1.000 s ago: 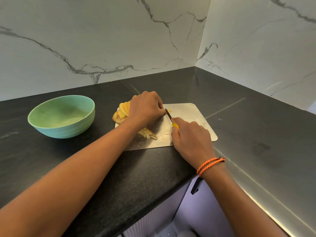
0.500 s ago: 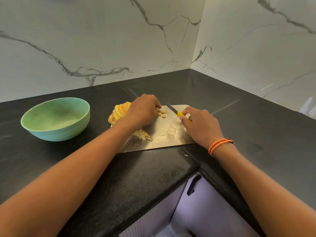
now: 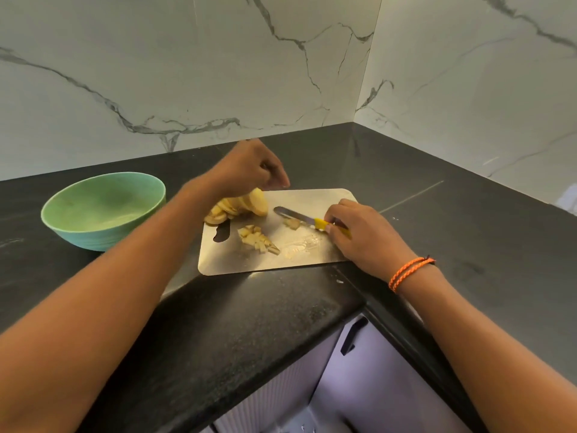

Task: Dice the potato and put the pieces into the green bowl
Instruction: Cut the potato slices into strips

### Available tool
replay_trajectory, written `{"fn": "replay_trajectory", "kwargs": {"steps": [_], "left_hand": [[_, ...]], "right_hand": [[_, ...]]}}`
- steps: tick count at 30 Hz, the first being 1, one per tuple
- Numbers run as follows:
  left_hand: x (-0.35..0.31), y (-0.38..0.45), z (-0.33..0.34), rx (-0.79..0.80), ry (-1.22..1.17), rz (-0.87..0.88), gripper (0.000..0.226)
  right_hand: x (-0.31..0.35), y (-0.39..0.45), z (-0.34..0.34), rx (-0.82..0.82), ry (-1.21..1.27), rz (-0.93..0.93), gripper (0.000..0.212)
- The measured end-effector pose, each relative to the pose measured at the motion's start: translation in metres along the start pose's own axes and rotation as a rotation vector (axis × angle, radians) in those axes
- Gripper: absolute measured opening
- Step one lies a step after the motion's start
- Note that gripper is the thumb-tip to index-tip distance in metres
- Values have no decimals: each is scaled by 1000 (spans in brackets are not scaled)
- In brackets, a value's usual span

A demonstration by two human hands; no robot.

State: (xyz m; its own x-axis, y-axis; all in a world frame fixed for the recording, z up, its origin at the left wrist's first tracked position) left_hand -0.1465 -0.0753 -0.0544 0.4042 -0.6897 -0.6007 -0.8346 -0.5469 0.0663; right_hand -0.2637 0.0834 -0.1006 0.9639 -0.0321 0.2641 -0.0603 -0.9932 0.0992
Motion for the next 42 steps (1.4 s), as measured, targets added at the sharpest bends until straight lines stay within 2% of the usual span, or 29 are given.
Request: {"fn": "replay_trajectory", "kwargs": {"steps": [2, 5, 9, 14, 16, 20, 23, 32, 42], "left_hand": [[13, -3, -13, 25, 52, -23, 28], [38, -6, -7, 200, 156, -97, 16], [52, -10, 4, 361, 93, -169, 37], [50, -7, 11, 396, 123, -161, 48], [51, -6, 17, 428, 168, -164, 53], [51, -3, 15, 377, 196, -159, 50], [49, 1, 16, 322, 213, -139, 46], [36, 4, 9, 184, 342, -74, 51], [25, 1, 9, 168, 417, -122, 57]], "right_hand": [[19, -4, 5, 32, 26, -76, 15], [31, -8, 8, 78, 28, -124, 15], [16, -13, -6, -6, 5, -72, 15], [14, -17, 10, 98, 103, -135, 17], [4, -14, 6, 34, 188, -102, 14], [-19, -16, -8, -185, 243, 18, 10], [-23, -17, -12, -263, 176, 75, 13], [-31, -20, -12, -300, 165, 137, 13], [-35, -20, -11, -297, 187, 172, 14]]}}
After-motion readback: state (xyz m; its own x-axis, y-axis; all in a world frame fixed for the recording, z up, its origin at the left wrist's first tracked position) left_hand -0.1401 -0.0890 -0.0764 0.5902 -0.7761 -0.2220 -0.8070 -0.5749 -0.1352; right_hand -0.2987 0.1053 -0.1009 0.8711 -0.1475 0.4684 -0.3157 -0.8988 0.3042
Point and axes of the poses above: each hand's wrist, its own y-axis towards the middle knuckle, its own z-axis out of the palm, x = y × z, the point moved 10 cm from there along y, towards the middle knuckle, and after that the axes turned 11 degrees about x, right-handed, at the moved point
